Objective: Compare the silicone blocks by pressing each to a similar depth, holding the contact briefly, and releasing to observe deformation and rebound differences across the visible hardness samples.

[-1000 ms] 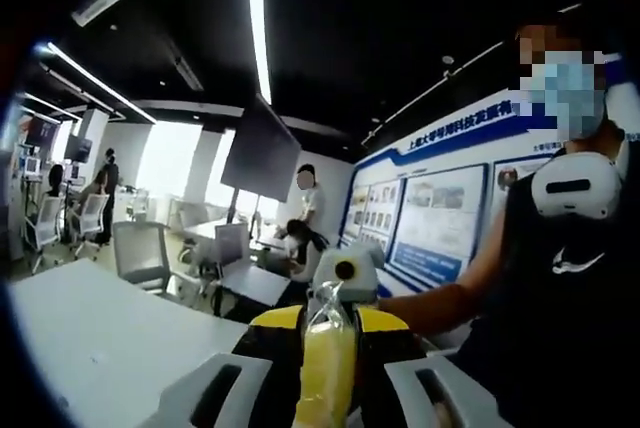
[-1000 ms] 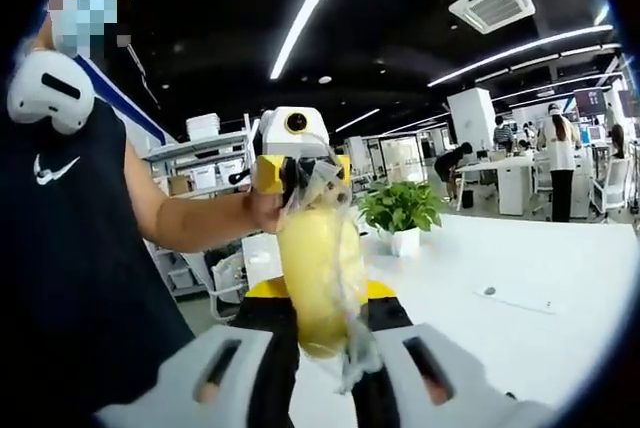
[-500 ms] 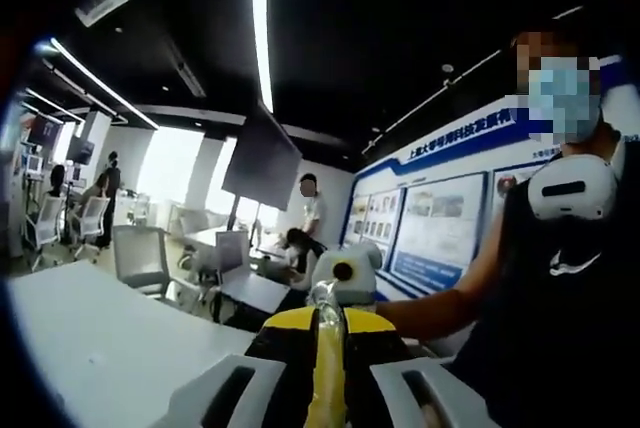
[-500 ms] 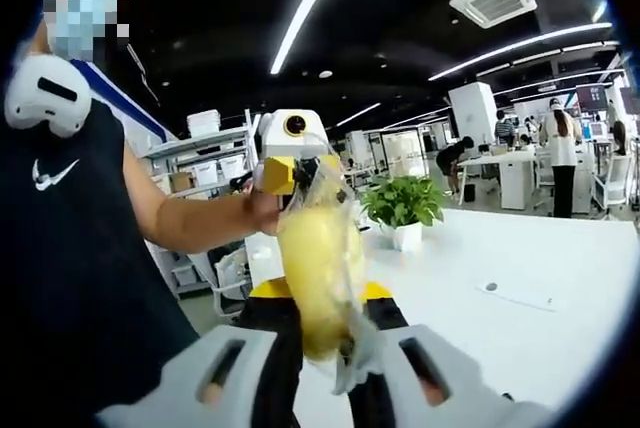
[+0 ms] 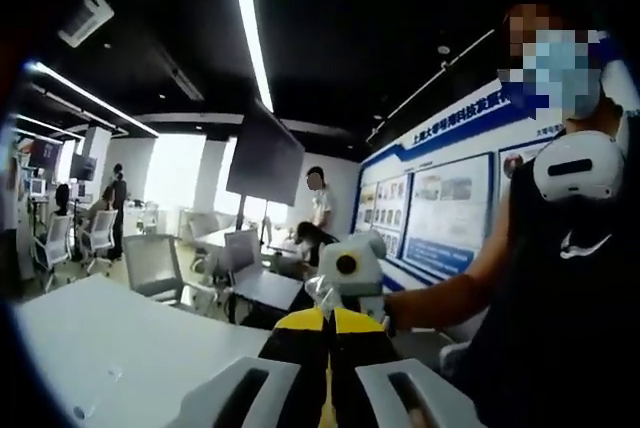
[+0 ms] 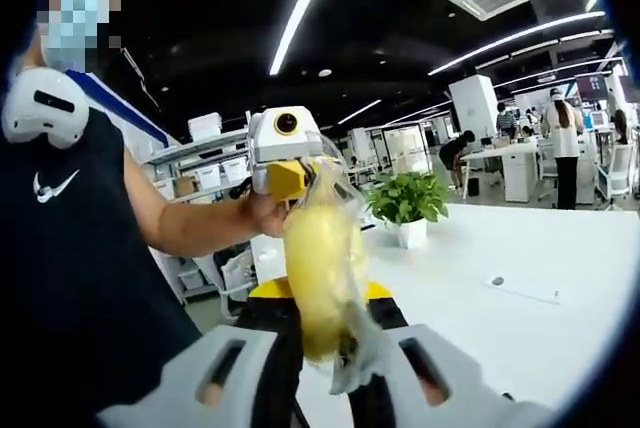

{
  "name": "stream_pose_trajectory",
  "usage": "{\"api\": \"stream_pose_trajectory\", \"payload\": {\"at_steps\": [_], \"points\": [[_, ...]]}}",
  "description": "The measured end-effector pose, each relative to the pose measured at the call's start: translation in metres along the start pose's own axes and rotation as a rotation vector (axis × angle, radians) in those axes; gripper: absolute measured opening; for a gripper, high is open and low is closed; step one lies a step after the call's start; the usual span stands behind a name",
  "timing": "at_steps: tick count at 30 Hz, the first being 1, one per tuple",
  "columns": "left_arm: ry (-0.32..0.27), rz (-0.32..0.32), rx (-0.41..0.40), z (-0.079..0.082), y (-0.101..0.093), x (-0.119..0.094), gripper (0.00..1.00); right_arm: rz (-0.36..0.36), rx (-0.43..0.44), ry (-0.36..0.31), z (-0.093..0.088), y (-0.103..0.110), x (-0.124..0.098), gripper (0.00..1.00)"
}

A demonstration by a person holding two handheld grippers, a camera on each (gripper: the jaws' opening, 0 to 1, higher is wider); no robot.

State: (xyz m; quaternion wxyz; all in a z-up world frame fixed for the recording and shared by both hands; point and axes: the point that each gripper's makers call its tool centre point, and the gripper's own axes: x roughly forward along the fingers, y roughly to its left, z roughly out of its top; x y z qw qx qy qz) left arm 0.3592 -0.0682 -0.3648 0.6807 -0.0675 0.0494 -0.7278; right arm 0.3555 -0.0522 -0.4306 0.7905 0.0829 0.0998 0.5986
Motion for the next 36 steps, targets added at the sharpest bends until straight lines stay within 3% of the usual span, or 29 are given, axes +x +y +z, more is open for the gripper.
{"api": "stream_pose_trajectory", "payload": {"at_steps": [12,14,21,30,36], "points": [[-0.009,0.005,-0.032,0.0008,0.0006,-0.0017,0.00,-0.026,-0.048,0.006,0.0013,-0.0009,0.0011,0.07],[-0.013,0.007,-0.041,0.0007,0.0019,-0.0020,0.00,-0.001,0.073,0.019,-0.0004,0.0033,0.0011,0.07],[-0.055,-0.002,-0.052,0.0019,0.0047,-0.0042,0.00,-0.049,-0.006,0.030,0.0025,-0.0017,0.0017,0.06],[-0.060,0.007,-0.018,0.0045,0.0046,-0.0022,0.04,-0.054,-0.008,0.038,0.0017,-0.0024,0.0006,0.04],[-0.046,0.000,-0.014,0.0030,-0.0004,-0.0012,0.00,-0.039,0.006,0.033,0.0009,-0.0007,0.0008,0.05]]}}
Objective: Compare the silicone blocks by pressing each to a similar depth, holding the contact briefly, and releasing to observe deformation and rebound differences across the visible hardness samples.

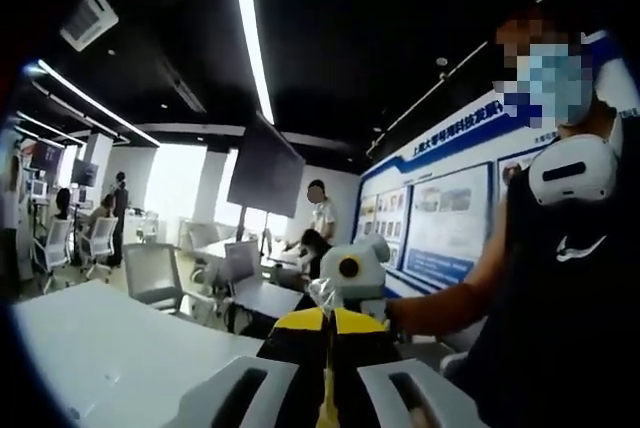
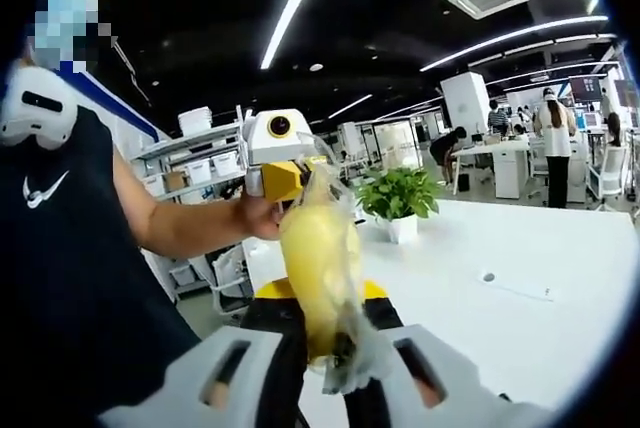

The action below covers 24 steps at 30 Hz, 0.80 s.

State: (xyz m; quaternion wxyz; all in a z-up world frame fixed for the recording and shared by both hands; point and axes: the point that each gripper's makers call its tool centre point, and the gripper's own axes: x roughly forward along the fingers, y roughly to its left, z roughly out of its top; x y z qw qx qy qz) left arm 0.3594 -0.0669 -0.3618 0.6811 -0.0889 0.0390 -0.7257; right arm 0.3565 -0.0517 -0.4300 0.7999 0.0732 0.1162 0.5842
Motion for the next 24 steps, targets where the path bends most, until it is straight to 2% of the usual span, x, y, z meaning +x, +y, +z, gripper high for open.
{"api": "stream_pose_trajectory", "payload": {"at_steps": [6,10,14,16,17,18,20,21,22,24], "points": [[0.017,0.011,0.020,0.006,-0.003,0.001,0.00,0.009,0.005,-0.038,0.005,0.004,-0.001,0.09],[0.012,0.019,0.028,0.012,-0.004,0.004,0.00,-0.026,-0.089,-0.102,0.014,-0.004,-0.002,0.13],[0.007,0.031,0.031,0.015,-0.002,0.004,0.00,-0.028,-0.094,-0.145,0.019,-0.005,-0.005,0.20],[0.016,0.024,0.015,0.013,-0.002,0.004,0.00,-0.070,-0.162,-0.214,0.031,-0.012,-0.009,0.31],[0.017,0.030,0.011,0.011,0.000,0.004,0.00,-0.075,-0.173,-0.257,0.038,-0.011,-0.011,0.45],[0.017,0.034,0.001,0.009,0.001,0.003,0.00,-0.070,-0.165,-0.330,0.049,-0.009,-0.015,0.57],[0.008,0.035,-0.016,0.008,0.003,0.003,0.00,-0.108,-0.153,-0.379,0.055,-0.017,-0.021,0.85],[0.007,0.034,-0.019,0.008,0.002,0.003,0.00,-0.114,-0.127,-0.372,0.053,-0.019,-0.021,0.97],[0.007,0.033,-0.022,0.008,0.002,0.003,0.00,-0.139,-0.088,-0.309,0.041,-0.026,-0.023,0.95],[0.008,0.033,-0.022,0.008,0.002,0.004,0.00,-0.137,-0.087,-0.288,0.037,-0.026,-0.023,0.97]]}}
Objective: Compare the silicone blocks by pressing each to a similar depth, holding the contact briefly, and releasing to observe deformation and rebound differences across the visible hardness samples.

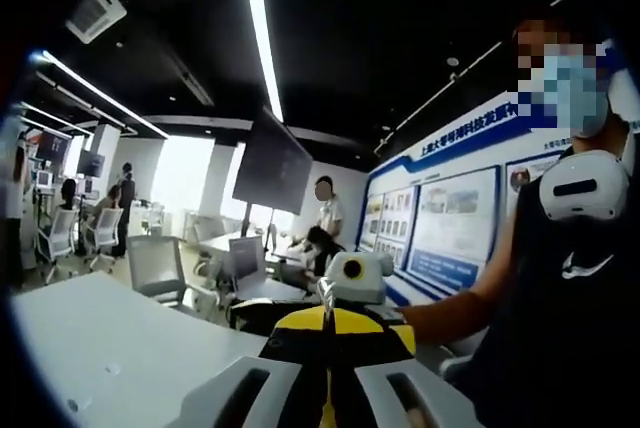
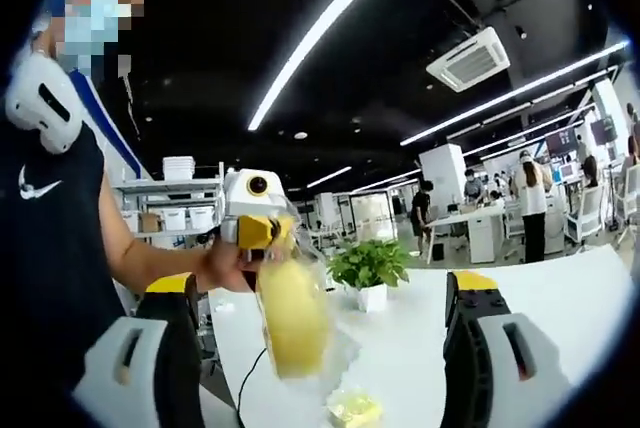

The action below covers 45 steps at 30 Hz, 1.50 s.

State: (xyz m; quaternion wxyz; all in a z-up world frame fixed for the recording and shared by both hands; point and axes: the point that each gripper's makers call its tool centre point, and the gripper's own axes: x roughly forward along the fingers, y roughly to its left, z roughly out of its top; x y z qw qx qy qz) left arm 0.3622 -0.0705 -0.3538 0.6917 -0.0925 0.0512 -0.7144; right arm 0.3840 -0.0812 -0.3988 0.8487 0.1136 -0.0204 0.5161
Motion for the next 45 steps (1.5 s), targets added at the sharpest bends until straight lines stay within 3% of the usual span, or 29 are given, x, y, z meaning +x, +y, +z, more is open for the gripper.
{"api": "stream_pose_trajectory", "payload": {"at_steps": [9,13,22,36,40,45], "points": [[-0.010,0.000,0.014,0.001,0.003,0.001,0.00,-0.036,-0.023,-0.064,0.005,0.001,-0.010,0.97],[-0.008,0.014,0.018,0.001,0.007,0.004,0.00,-0.068,-0.029,-0.012,-0.005,-0.004,-0.015,0.97],[0.009,0.020,-0.023,-0.010,0.017,0.013,0.00,-0.150,-0.031,0.035,-0.024,-0.015,-0.042,0.97],[-0.022,0.024,-0.038,-0.006,0.023,0.020,0.00,-0.306,-0.004,0.052,-0.048,-0.034,-0.087,0.97],[-0.021,0.039,-0.056,-0.013,0.031,0.022,0.00,-0.325,0.000,0.071,-0.056,-0.033,-0.095,0.97],[-0.021,0.066,-0.101,-0.033,0.043,0.026,0.00,-0.353,-0.023,0.097,-0.060,-0.032,-0.104,0.97]]}}
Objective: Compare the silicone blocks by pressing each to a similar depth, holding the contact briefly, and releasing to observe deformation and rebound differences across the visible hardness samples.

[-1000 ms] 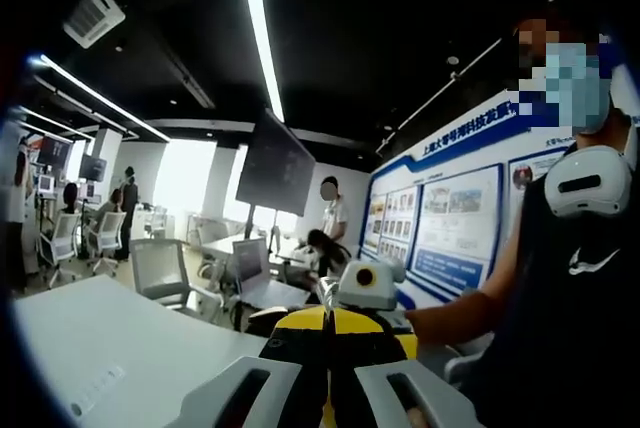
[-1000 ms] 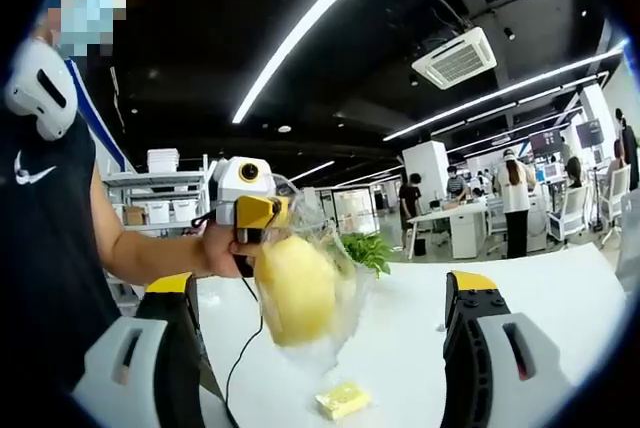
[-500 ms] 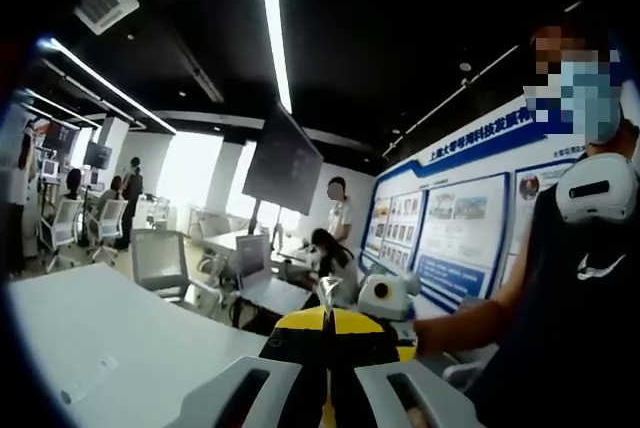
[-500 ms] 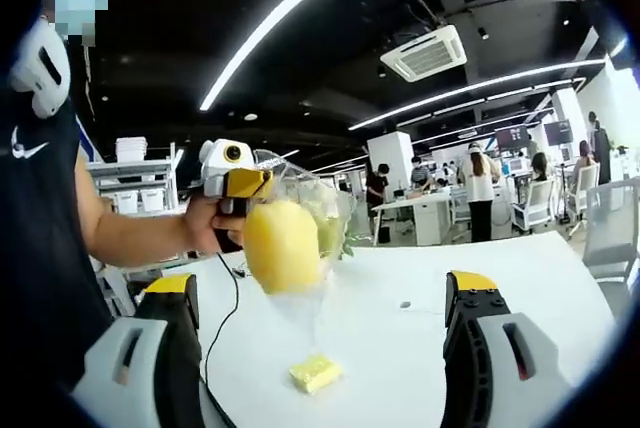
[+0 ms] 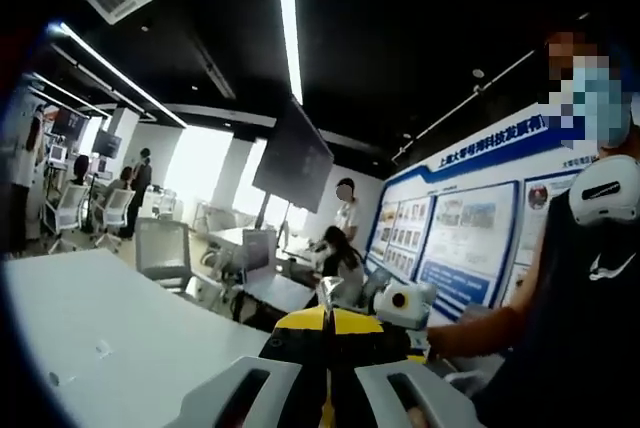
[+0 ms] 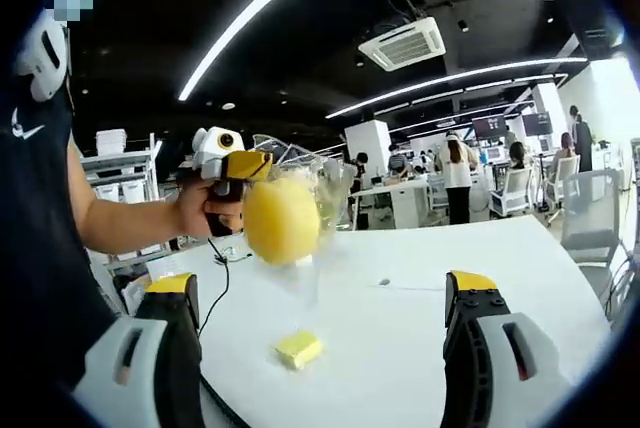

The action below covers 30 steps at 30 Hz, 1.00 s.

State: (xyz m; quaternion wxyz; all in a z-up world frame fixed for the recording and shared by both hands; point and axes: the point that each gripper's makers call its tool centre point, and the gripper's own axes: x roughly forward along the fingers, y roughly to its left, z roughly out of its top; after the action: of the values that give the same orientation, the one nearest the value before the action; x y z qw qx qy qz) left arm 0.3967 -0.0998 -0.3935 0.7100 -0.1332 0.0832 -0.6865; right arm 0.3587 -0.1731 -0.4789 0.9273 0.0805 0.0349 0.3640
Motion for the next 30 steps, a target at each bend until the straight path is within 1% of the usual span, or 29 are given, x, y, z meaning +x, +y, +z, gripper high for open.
{"api": "stream_pose_trajectory", "payload": {"at_steps": [2,5,7,8,9,10,12,14,15,17,19,23,28,30], "points": [[0.001,0.011,-0.020,-0.007,0.008,0.000,0.00,-0.015,0.000,0.003,-0.002,-0.003,-0.004,0.97],[0.001,0.021,-0.043,-0.016,0.014,0.002,0.00,-0.038,0.000,-0.004,-0.004,-0.007,-0.011,0.97],[0.007,0.030,-0.054,-0.025,0.018,0.005,0.00,-0.062,-0.001,0.001,-0.008,-0.010,-0.017,0.97],[0.009,0.050,-0.070,-0.033,0.022,0.006,0.00,-0.086,-0.013,0.012,-0.014,-0.014,-0.021,0.97],[0.010,0.056,-0.083,-0.039,0.024,0.008,0.00,-0.102,-0.024,0.026,-0.019,-0.017,-0.024,0.97],[0.015,0.059,-0.081,-0.049,0.025,0.011,0.00,-0.133,-0.066,0.071,-0.033,-0.022,-0.030,0.97],[0.023,0.079,-0.115,-0.065,0.031,0.014,0.00,-0.171,-0.097,0.129,-0.054,-0.027,-0.038,0.97],[0.026,0.096,-0.131,-0.078,0.039,0.016,0.00,-0.174,-0.079,0.136,-0.063,-0.026,-0.042,0.97],[0.028,0.098,-0.143,-0.083,0.042,0.016,0.00,-0.187,-0.068,0.149,-0.071,-0.028,-0.046,0.97],[0.025,0.100,-0.159,-0.088,0.045,0.017,0.00,-0.202,-0.051,0.159,-0.080,-0.030,-0.052,0.97],[0.024,0.096,-0.195,-0.098,0.048,0.018,0.00,-0.210,-0.034,0.167,-0.086,-0.031,-0.056,0.97],[0.049,0.105,-0.215,-0.118,0.055,0.023,0.00,-0.229,-0.025,0.179,-0.094,-0.034,-0.061,0.97],[0.036,0.123,-0.261,-0.140,0.070,0.024,0.00,-0.254,-0.026,0.175,-0.093,-0.041,-0.065,0.97],[0.036,0.127,-0.289,-0.148,0.076,0.024,0.00,-0.247,-0.002,0.181,-0.096,-0.042,-0.064,0.97]]}}
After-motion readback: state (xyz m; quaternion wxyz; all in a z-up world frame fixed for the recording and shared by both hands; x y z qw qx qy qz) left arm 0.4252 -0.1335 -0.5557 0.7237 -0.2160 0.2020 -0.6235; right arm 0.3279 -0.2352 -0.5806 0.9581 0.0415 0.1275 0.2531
